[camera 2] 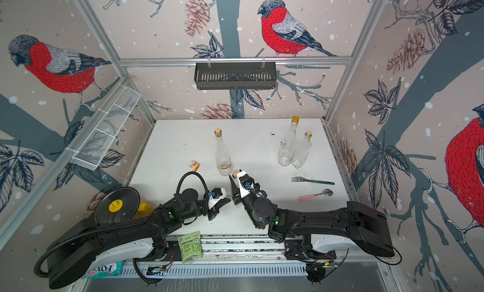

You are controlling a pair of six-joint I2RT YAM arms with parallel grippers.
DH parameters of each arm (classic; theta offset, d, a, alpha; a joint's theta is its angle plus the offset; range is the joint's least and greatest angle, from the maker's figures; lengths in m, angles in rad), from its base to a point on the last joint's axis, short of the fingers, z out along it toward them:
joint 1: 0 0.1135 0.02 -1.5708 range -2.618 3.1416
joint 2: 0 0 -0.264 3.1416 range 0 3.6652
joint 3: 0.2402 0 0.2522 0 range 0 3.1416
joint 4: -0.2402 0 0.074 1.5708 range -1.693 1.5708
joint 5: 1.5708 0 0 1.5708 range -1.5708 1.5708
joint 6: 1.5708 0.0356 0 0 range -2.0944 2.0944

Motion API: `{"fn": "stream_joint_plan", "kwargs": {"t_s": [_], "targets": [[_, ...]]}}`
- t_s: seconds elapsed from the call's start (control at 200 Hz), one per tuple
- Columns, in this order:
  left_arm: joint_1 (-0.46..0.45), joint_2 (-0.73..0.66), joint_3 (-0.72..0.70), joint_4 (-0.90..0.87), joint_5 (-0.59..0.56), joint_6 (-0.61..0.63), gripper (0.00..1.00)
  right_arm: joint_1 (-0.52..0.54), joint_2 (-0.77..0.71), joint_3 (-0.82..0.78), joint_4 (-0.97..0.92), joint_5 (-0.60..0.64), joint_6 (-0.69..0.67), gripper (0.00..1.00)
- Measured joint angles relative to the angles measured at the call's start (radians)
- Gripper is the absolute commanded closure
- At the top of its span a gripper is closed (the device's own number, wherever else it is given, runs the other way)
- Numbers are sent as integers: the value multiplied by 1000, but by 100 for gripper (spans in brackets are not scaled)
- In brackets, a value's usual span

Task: Remove the label from the bottle
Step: Tear open the label from the bottle.

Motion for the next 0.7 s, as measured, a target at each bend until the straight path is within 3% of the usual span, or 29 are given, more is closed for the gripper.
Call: {"fn": "stream_joint_plan", "kwargs": {"t_s": [0.3,0.405,0.7], "targets": [[0,16,14,-15,-4,-4,100,-8,-56,-6,-17,-55,14,8],[0,12,18,-31,-24,-23,100,-37,-98,-6,-57,-129,14,0],[0,-34,18,-66,-67,-54,100,-235,-228,-16,-199,-531,23,1]]}}
